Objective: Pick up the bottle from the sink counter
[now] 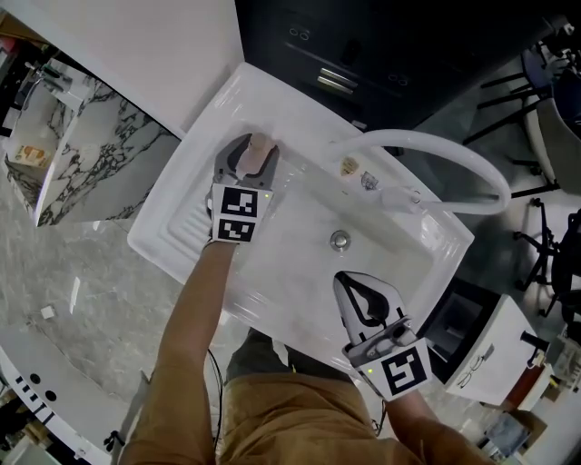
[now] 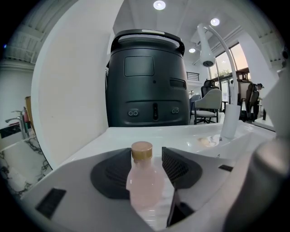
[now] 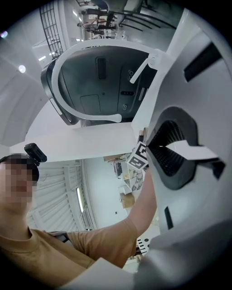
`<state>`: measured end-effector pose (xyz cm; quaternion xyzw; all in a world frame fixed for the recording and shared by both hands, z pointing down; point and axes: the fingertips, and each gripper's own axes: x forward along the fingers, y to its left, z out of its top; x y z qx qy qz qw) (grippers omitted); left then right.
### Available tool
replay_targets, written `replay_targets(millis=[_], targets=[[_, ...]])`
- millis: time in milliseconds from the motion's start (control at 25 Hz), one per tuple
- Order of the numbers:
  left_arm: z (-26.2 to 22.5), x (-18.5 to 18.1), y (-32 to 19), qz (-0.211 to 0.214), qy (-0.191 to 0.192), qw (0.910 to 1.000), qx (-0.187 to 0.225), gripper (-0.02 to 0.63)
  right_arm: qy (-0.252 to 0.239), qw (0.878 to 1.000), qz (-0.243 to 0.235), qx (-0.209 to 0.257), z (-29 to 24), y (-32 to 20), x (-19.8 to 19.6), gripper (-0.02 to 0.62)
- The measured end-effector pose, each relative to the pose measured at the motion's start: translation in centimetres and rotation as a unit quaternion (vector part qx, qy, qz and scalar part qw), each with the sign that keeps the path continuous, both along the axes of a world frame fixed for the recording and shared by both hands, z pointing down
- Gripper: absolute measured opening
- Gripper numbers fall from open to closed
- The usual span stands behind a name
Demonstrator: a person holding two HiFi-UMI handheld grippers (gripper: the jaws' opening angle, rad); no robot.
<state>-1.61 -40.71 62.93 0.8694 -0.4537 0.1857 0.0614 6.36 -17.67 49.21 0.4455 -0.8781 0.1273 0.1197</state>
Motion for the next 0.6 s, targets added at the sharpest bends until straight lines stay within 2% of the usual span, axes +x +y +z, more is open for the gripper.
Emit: replay_targets(millis=[360, 600], targets=[[0.9, 0.3, -1.1, -0.018, 0.007, 0.9998, 0.002, 0.198, -0.005, 1.0, -0.002, -0.004, 0.7, -0.5, 0.3, 0.005], [1.1, -0.1, -1.8, -0.04, -0.008, 0.9991, 0.011, 0.184, -0.008, 1.0, 0.003, -0.002, 0.9, -0.8, 1.0, 0.005]])
